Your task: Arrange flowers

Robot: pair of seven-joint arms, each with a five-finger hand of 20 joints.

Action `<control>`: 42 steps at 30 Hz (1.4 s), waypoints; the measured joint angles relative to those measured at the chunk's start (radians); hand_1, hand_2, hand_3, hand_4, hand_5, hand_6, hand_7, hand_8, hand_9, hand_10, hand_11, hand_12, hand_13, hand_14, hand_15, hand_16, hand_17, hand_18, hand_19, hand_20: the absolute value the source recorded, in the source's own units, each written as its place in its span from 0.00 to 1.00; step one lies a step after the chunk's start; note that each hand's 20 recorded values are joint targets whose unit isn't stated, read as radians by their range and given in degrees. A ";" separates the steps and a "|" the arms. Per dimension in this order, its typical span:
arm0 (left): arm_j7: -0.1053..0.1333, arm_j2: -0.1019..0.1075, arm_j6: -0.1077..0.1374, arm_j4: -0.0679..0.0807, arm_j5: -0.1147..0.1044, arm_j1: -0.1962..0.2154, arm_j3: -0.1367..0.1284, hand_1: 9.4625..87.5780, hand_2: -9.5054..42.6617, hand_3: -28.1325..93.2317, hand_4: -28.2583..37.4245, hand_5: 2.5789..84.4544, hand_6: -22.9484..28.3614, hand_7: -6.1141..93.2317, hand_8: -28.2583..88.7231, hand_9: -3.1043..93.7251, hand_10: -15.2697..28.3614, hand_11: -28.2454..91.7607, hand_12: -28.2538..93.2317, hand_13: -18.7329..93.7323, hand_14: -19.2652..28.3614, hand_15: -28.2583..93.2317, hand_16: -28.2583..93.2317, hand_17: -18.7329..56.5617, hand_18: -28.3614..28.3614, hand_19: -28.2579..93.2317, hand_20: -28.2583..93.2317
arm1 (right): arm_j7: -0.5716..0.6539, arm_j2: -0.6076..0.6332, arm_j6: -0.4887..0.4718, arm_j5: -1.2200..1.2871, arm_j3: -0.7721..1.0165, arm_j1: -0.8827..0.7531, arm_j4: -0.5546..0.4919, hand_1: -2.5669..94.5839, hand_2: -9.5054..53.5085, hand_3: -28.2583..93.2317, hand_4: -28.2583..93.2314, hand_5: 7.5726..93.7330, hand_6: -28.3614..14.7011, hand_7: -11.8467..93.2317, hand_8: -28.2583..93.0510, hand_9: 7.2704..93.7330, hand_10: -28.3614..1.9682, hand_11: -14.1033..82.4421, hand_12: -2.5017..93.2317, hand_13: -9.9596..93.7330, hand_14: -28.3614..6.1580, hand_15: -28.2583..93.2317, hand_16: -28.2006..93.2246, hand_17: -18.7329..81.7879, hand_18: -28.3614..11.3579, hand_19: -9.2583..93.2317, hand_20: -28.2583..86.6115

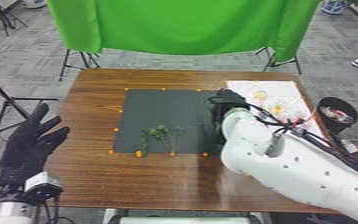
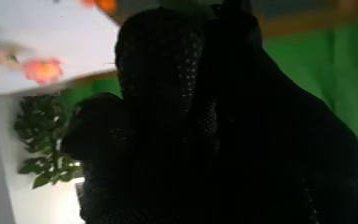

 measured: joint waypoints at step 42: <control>-0.043 -0.038 -0.008 0.001 0.034 -0.021 0.013 0.26 0.31 0.76 0.12 0.35 0.58 0.14 0.18 0.30 0.75 0.43 0.32 0.34 0.97 0.70 0.13 0.12 0.98 0.63 0.25 | -0.028 -0.009 -0.098 -0.006 -0.011 -0.105 -0.088 0.57 0.00 0.80 0.02 0.88 0.54 0.23 0.31 1.00 0.55 0.40 0.20 1.00 0.70 0.60 0.37 0.86 0.47 1.00 0.29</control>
